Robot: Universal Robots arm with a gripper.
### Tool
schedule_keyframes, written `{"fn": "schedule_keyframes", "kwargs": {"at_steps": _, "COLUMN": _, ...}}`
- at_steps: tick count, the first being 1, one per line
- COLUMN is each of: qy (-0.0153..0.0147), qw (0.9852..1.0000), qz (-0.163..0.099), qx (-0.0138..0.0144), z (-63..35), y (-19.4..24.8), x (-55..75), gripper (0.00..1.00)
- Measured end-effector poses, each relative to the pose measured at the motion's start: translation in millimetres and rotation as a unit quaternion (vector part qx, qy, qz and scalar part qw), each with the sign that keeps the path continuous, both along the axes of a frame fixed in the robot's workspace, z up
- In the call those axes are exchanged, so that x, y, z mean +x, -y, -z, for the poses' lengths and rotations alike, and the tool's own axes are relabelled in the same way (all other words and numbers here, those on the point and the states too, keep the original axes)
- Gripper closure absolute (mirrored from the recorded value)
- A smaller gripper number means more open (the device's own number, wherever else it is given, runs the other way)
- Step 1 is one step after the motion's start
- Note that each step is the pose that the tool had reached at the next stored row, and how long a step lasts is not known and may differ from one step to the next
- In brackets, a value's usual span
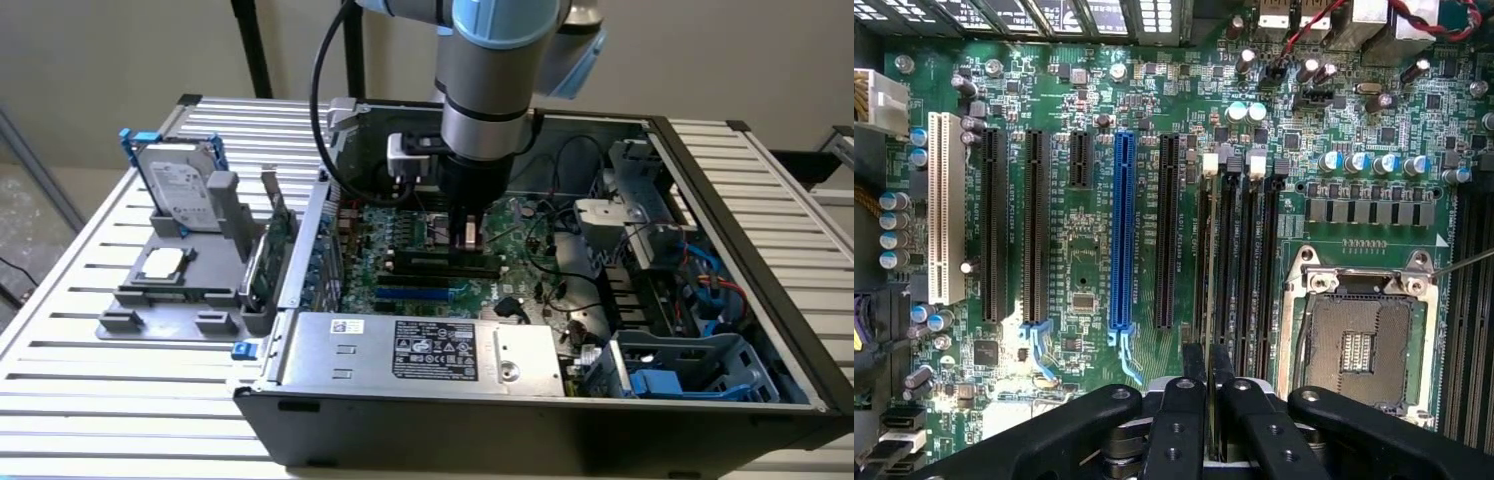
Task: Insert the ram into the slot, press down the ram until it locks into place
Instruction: 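Insert the ram into the slot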
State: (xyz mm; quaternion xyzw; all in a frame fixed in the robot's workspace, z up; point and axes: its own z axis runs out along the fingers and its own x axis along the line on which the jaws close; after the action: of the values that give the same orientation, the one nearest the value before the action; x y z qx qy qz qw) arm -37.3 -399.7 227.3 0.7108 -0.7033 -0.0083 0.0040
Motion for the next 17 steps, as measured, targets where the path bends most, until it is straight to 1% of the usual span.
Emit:
{"fn": "schedule_keyframes", "kwargs": {"at_steps": 9, "qy": 0.0000, "qw": 1.0000, "qz": 0.000, "qx": -0.0015, "z": 2.0, "y": -1.5, "x": 0.0, "gripper": 0.87}}
{"fn": "schedule_keyframes", "kwargs": {"at_steps": 17, "qy": 0.0000, "qw": 1.0000, "qz": 0.000, "qx": -0.0015, "z": 2.0, "y": -1.9, "x": 0.8, "gripper": 0.87}}
